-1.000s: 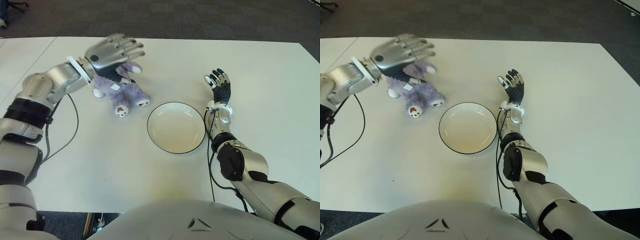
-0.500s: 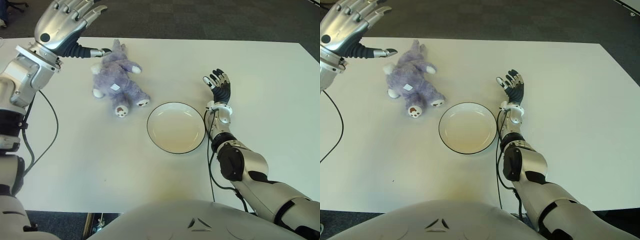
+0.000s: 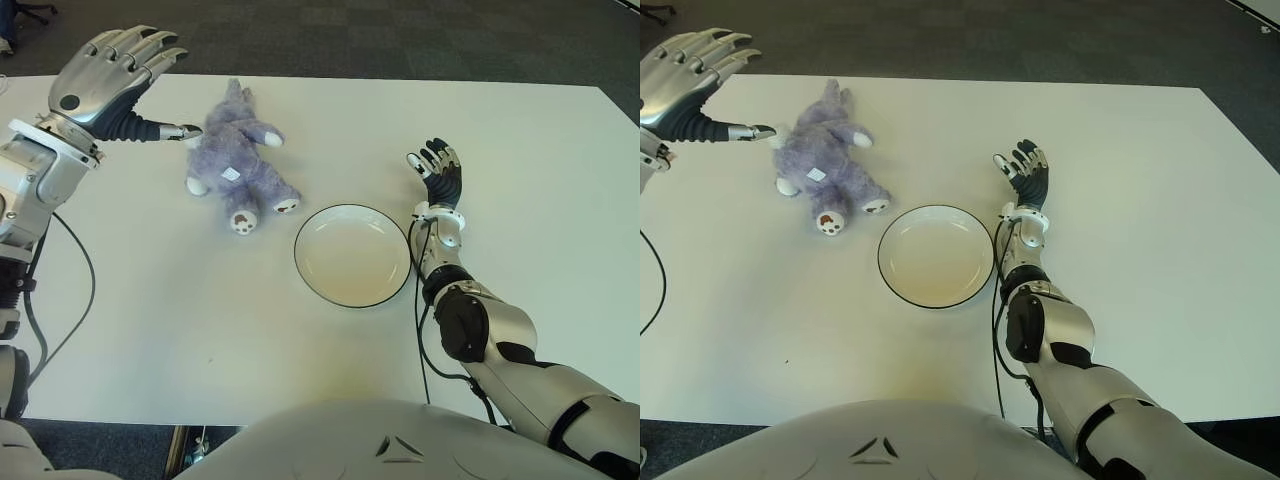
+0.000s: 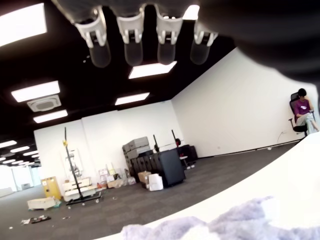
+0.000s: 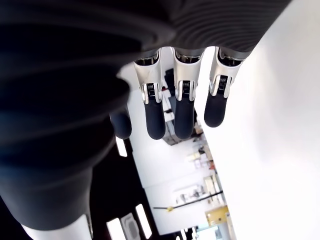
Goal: Put the doll into the plate.
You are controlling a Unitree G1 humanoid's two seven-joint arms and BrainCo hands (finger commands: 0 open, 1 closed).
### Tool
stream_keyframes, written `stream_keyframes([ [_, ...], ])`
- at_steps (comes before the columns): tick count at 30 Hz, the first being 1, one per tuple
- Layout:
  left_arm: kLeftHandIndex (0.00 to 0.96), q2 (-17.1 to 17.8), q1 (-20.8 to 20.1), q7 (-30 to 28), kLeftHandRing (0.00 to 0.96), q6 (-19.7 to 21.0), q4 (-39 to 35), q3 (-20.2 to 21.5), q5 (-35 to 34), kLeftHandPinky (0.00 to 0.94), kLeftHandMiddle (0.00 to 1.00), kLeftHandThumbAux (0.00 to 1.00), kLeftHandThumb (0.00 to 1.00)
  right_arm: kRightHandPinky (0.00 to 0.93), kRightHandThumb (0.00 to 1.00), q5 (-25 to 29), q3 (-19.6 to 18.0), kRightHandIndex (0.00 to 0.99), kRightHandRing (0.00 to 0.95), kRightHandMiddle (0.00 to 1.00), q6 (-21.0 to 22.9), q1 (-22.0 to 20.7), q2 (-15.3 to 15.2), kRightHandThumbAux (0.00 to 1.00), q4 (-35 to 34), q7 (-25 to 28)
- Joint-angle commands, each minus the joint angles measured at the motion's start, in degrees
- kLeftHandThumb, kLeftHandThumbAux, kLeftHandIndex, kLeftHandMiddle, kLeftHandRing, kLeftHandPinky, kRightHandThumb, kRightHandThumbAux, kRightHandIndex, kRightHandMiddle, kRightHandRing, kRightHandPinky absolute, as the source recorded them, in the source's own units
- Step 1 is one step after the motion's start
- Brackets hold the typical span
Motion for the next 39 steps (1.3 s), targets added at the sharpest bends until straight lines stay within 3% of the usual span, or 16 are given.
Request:
stream_keyframes([
  [1, 0.000, -1.72, 2.64, -6.34, 0.000, 3.21, -1.31, -0.65, -0.92, 0.000, 0.000, 0.252, 0.207, 0.185, 0.000, 1.42, -0.82, 0.212, 0.190, 0.208, 14.62, 8.25, 1.64, 0.854, 5.34, -0.92],
  [9, 0.000, -6.22, 2.79, -11.45, 0.000, 6.56, -2.30, -3.12, -1.82, 0.000, 0.000, 0.249, 0.265, 0.195, 0.000, 1.77, -1.15, 0.209, 0.193, 0.208, 14.65, 8.27, 1.62, 0.849, 5.34, -0.59],
  [14, 0.000, -11.43, -1.69, -8.79, 0.000, 4.68, 9.30, -7.18, 0.43, 0.000, 0.000, 0.234, 0.268, 0.197, 0.000, 1.97, -1.33, 0.212, 0.196, 0.211, 14.52, 8.30, 1.62, 0.845, 5.32, -0.36],
  [22, 0.000, -15.14, -6.79, -7.24, 0.000, -0.75, 19.25, -10.93, 0.63, 0.000, 0.000, 0.196, 0.208, 0.179, 0.000, 2.08, -1.46, 0.203, 0.185, 0.201, 14.47, 8.31, 1.66, 0.847, 5.31, -0.18],
  [27, 0.000, -18.00, -9.83, -6.36, 0.000, -1.55, 24.00, -13.29, 1.68, 0.000, 0.000, 0.195, 0.188, 0.187, 0.000, 1.94, -1.38, 0.200, 0.185, 0.199, 14.41, 8.36, 1.68, 0.849, 5.32, -0.25],
  [32, 0.000, -23.01, -14.87, -7.64, 0.000, -1.79, 32.66, -16.47, 2.32, 0.000, 0.000, 0.228, 0.189, 0.186, 0.000, 2.09, -1.51, 0.201, 0.186, 0.201, 14.52, 8.46, 1.71, 0.857, 5.32, -0.16],
  [39, 0.000, -26.98, -17.01, -10.63, 0.000, -2.46, 37.38, -18.71, 1.13, 0.000, 0.000, 0.223, 0.173, 0.178, 0.000, 1.97, -1.43, 0.203, 0.180, 0.199, 14.34, 8.53, 1.78, 0.856, 5.29, -0.54],
])
